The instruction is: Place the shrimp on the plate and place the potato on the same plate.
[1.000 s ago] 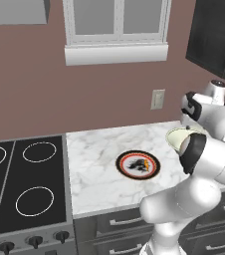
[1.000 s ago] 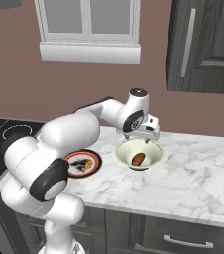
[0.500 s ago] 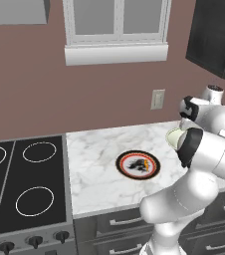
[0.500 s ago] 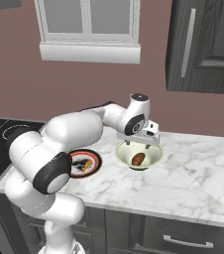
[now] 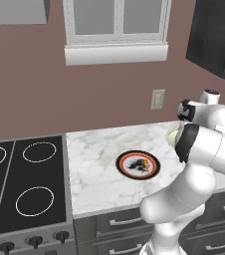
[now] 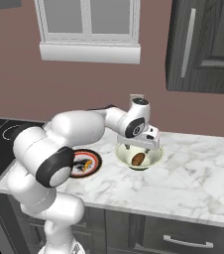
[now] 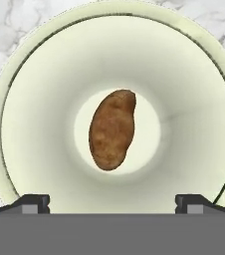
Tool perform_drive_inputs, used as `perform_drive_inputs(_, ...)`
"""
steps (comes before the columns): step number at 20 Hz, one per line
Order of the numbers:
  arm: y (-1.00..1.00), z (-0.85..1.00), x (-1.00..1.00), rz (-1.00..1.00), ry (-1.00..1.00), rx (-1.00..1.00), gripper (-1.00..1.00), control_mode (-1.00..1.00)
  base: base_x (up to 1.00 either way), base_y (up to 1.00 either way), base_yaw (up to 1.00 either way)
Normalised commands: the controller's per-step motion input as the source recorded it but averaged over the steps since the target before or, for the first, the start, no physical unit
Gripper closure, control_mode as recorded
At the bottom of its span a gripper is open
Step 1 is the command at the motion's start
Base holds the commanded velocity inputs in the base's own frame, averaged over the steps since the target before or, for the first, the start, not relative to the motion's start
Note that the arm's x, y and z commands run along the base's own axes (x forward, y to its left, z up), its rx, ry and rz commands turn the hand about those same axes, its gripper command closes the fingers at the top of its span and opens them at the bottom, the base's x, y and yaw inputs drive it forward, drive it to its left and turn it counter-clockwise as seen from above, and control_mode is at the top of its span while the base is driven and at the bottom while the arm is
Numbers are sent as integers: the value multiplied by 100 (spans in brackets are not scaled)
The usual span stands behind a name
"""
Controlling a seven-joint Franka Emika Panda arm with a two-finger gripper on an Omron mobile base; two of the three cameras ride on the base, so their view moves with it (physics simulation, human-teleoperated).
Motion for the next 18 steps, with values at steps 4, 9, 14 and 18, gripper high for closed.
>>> perform_drive_inputs(4,0,-17,0,0,0,6,-100,-100,0,0,0)
perform_drive_inputs(9,0,-20,4,0,0,4,-100,-100,0,0,0)
perform_drive_inputs(14,0,-20,12,0,0,0,-100,-100,0,0,0)
perform_drive_inputs(18,0,-15,19,0,0,0,-100,-100,0,0,0)
